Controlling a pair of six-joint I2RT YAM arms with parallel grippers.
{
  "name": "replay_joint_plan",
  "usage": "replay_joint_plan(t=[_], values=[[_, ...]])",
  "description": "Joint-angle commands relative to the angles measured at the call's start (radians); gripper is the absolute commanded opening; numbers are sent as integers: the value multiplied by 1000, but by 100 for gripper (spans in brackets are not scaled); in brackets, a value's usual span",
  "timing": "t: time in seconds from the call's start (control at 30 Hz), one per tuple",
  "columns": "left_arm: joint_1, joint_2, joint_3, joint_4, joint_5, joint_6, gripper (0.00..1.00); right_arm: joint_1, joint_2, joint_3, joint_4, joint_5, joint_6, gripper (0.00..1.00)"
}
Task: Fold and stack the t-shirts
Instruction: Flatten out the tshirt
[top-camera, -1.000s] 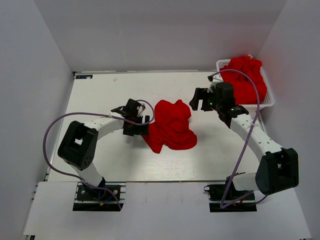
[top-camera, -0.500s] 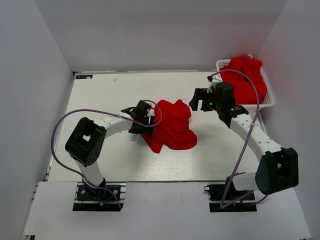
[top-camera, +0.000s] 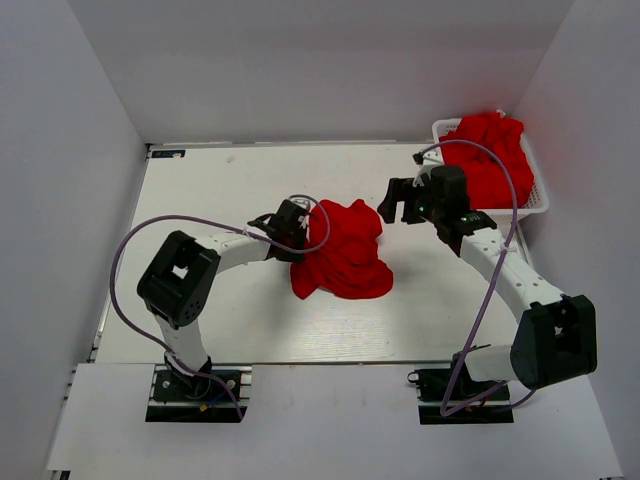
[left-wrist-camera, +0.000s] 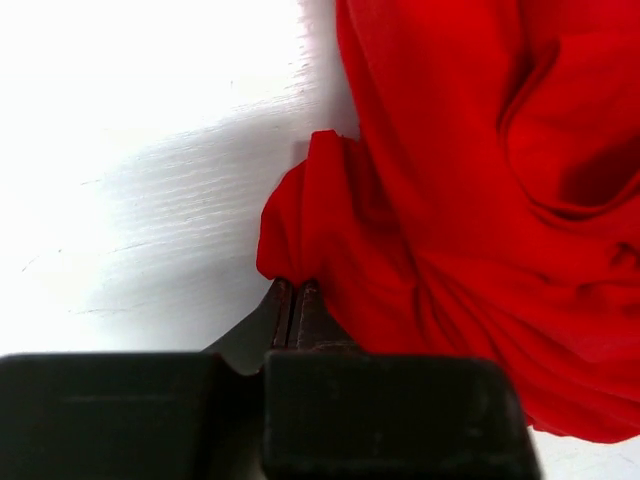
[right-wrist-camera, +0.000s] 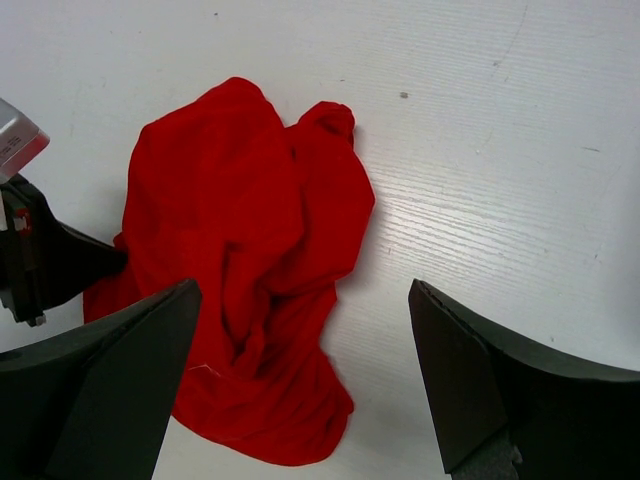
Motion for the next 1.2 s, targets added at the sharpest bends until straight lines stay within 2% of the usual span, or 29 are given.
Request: replay_joint_plan(t=[0.0, 0.33, 0.43, 0.47, 0.5, 0.63, 0.87, 0.9, 1.0, 1.07, 1.1, 1.13, 1.17], values=[[-6, 19, -51, -24, 35, -3, 0, 0, -7, -1, 3, -50, -37, 90], [-6, -137, -42, -67, -94, -3, 0, 38, 86, 48, -62, -150, -29, 89], [-6, -160, -54, -47, -94, -3, 0, 52, 129, 63, -56, -150, 27, 82], [-6, -169, -65, -47, -85, -12, 0, 54, 157, 69, -38, -146, 39, 74], [-6, -169, -65, -47, -85, -12, 0, 58, 165, 70, -28, -146, 73, 70], [-6, -179, -76, -47, -85, -21, 0, 67, 185, 33, 79, -130, 176, 68], [-6, -197, -94, -47, -85, -39, 0, 83, 228, 28, 84, -71, 211, 60], [-6, -206, -94, -56, -85, -39, 0, 84, 232, 22, 88, -63, 222, 54], [-6, -215, -94, -56, -94, -39, 0, 86, 242, 14, 93, -40, 248, 49], [-6, -224, -94, -56, -94, -39, 0, 90, 251, 20, 88, -34, 248, 31], [-6, -225, -94, -56, -103, -39, 0, 95, 255, 20, 87, -32, 248, 13], [-6, -225, -94, -45, -103, -39, 0, 94, 258, 30, 81, -35, 239, 0], [-6, -225, -94, -45, -114, -39, 0, 92, 258, 33, 81, -34, 233, 0]])
